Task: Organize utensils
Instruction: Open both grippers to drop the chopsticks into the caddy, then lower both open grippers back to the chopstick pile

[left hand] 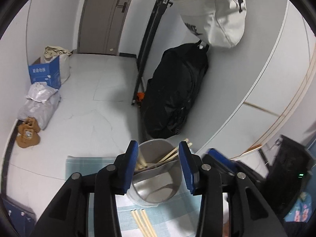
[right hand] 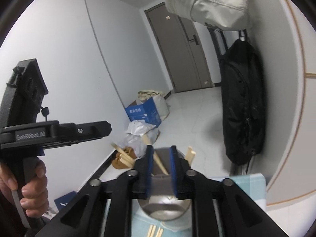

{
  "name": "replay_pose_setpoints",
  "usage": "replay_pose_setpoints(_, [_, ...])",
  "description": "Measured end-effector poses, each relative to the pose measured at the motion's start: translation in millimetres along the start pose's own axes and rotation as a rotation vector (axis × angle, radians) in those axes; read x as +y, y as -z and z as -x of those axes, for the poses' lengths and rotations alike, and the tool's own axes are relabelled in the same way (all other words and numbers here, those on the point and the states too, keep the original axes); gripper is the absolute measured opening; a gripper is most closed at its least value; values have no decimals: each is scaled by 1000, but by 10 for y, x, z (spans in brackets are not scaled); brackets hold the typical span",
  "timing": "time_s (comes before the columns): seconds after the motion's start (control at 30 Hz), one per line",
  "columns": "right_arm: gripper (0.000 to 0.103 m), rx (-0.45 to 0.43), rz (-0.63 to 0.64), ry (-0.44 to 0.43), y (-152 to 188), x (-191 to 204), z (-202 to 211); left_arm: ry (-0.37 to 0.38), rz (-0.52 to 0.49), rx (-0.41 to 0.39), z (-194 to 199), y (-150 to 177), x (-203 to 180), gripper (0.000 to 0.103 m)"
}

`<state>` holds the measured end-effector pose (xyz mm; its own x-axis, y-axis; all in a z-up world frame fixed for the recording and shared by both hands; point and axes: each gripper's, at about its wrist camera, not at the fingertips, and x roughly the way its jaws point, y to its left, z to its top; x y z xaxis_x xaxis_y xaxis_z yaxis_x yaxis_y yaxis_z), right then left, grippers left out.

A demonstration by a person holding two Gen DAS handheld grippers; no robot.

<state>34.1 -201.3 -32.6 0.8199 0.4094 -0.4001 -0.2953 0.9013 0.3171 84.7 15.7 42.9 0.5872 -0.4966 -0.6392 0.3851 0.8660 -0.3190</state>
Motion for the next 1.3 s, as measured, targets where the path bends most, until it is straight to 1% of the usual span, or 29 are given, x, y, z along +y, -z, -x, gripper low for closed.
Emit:
replay_pose_setpoints(0.07, [34,-6,-18,2,41,-14,107,-17,2,6,20,22,2,37])
replay_pose_setpoints(0.13, [35,-10,-26,10,86,-34,198,-32,30,-16,104,57,13,37])
replay_pose_setpoints(0.17, [37,-9,-29,15,111,-42,242,-36,41,-28,145,78,22,38])
replay_pose_setpoints(0.2, [42,-11,-33,17,141,-52,293,-44,51,-41,192,112,23,44])
replay_pose_setpoints(0.27, [49,-18,-42,21,176,-55,376,-71,54,-65,266,180,8,52])
replay_pose_setpoints(0.33, [54,-25,-45,22,212,-53,443,-119,39,-87,345,253,-44,52])
replay_pose_setpoints(0.4, [65,-33,-49,19,247,-42,504,-152,35,-109,403,306,-89,53])
replay_pose_setpoints(0.43, [67,-39,-52,20,257,-37,533,-165,32,-123,443,345,-112,54])
replay_pose_setpoints(0.47, [69,-44,-55,19,275,-33,558,-178,32,-133,468,370,-118,59])
replay_pose_setpoints(0.5, [71,-48,-56,18,294,-26,582,-196,33,-146,498,411,-138,68])
replay_pose_setpoints(0.53, [73,-49,-56,16,313,-19,602,-209,31,-161,525,452,-153,71])
replay_pose_setpoints(0.6, [81,-57,-57,17,361,-8,634,-230,18,-184,550,516,-188,73])
replay_pose_setpoints(0.7, [85,-63,-59,23,436,22,697,-262,0,-184,537,631,-215,74])
replay_pose_setpoints(0.8, [89,-49,-66,31,509,37,715,-279,0,-175,502,721,-195,74])
replay_pose_setpoints(1.03, [99,-27,-45,38,624,109,733,-298,21,-137,369,952,-64,76])
replay_pose_setpoints(1.13, [99,2,-22,47,696,150,683,-309,43,-125,304,1043,27,76])
replay_pose_setpoints(1.3, [99,89,22,73,832,203,488,-335,70,-100,154,1156,183,76])
